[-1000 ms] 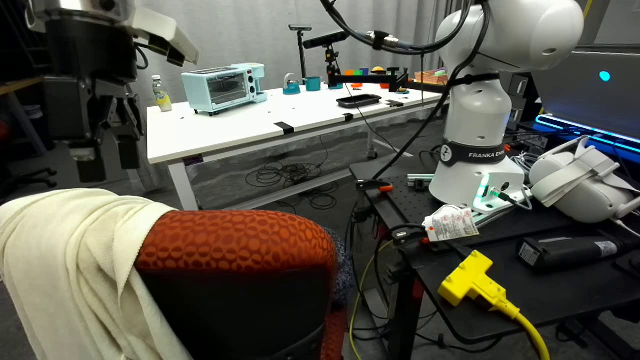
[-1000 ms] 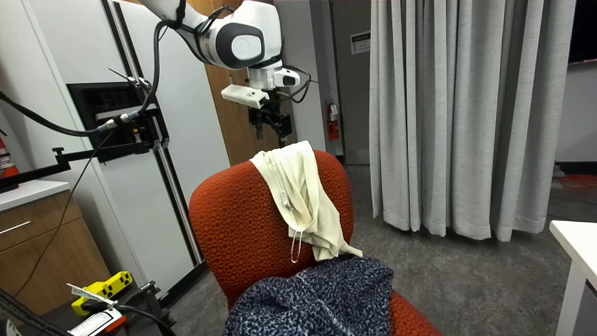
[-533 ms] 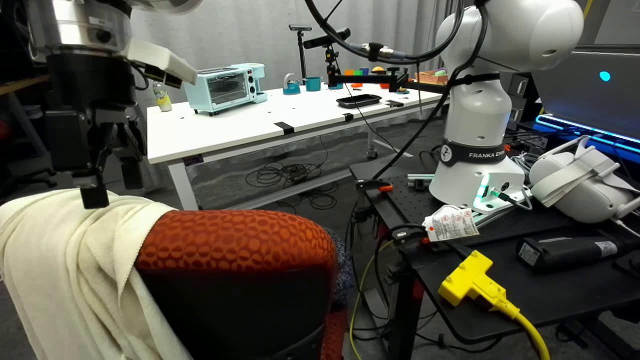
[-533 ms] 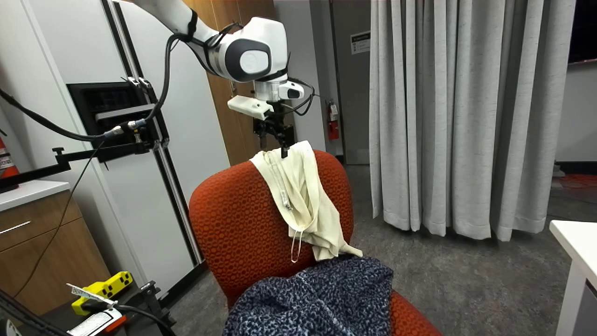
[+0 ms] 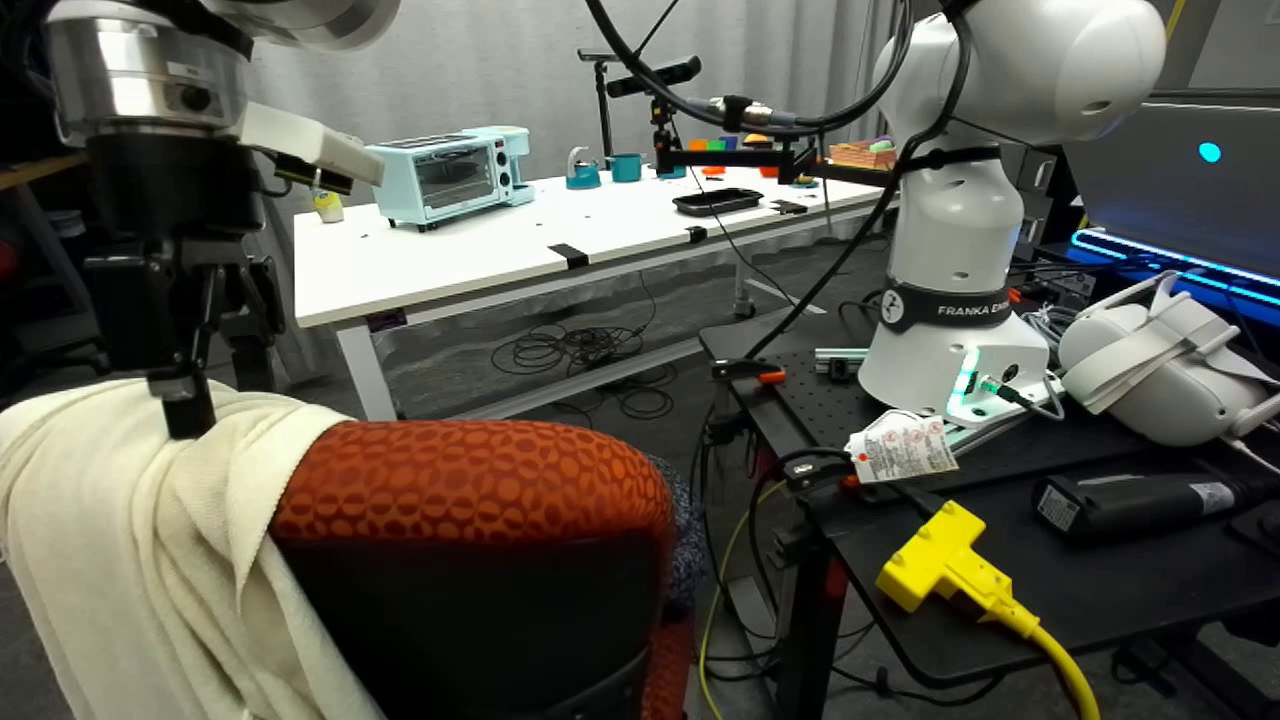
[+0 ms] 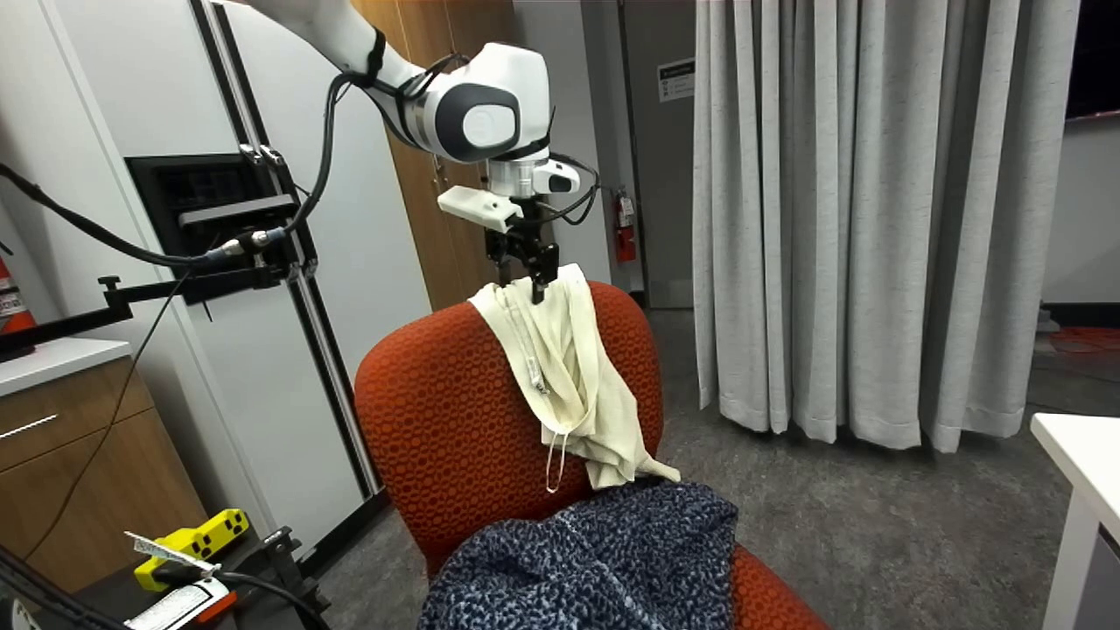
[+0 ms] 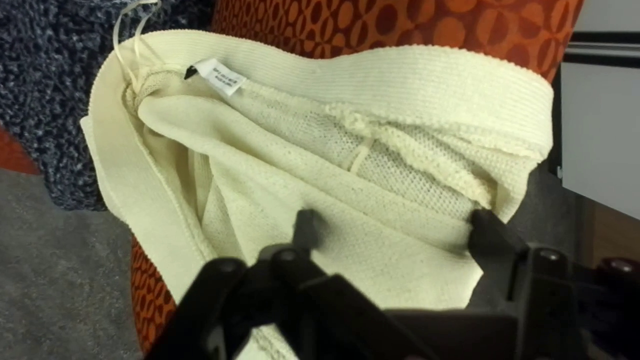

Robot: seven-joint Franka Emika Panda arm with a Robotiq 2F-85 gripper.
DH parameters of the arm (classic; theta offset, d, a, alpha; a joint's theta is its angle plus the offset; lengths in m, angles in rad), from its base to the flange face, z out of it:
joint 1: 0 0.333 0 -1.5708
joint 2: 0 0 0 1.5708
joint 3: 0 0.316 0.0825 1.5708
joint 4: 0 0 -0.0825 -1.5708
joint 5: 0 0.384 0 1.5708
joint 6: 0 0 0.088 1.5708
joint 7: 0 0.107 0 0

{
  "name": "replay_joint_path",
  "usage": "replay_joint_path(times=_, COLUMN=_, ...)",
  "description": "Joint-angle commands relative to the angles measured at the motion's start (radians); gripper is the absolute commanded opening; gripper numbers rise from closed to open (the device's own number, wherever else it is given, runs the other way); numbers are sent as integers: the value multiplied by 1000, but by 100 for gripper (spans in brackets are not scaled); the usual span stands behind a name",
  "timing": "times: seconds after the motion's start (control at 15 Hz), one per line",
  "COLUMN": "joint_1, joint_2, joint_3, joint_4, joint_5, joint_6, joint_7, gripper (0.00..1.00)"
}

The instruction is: Unhang the light yellow cloth from the backrest of the chair

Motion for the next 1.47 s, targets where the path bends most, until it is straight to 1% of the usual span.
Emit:
replay_joint_path(times=0.0, joint_1=-21, joint_2=23, joint_3=27, joint_4=37, joint_5=20, joint_6=11, joint_7=9, gripper=50)
replay_joint_path(times=0.07, joint_1=-22, joint_2=18, joint_3=28, joint_4=37, joint_5=19, joint_6=11, joint_7=10, gripper=42)
replay_joint_path(times=0.27, joint_1=-31, joint_2=-4, joint_3=28, joint_4=29, joint_5=26, joint_6=15, joint_7=4, gripper=22)
replay_joint_path(times=0.4, joint_1=-40, joint_2=-24, joint_3=27, joint_4=20, joint_5=34, joint_6=19, joint_7=0, gripper=6)
replay_joint_path(times=0.47, joint_1=-44, joint_2=-33, joint_3=27, joint_4=16, joint_5=40, joint_6=20, joint_7=-2, gripper=1)
replay_joint_path(times=0.6, joint_1=-44, joint_2=-64, joint_3=26, joint_4=8, joint_5=37, joint_6=19, joint_7=-3, gripper=0)
replay_joint_path(times=0.73, joint_1=-37, joint_2=-100, joint_3=24, joint_4=7, joint_5=27, joint_6=7, joint_7=11, gripper=2)
replay_joint_path(times=1.0, joint_1=-23, joint_2=-208, joint_3=24, joint_4=17, joint_5=-5, joint_6=-16, joint_7=25, gripper=2)
replay_joint_path(times=1.2, joint_1=-27, joint_2=-303, joint_3=10, joint_4=34, joint_5=-25, joint_6=-15, joint_7=32, gripper=2)
replay_joint_path(times=1.4, joint_1=-37, joint_2=-379, joint_3=-14, joint_4=75, joint_5=-44, joint_6=-29, joint_7=34, gripper=2)
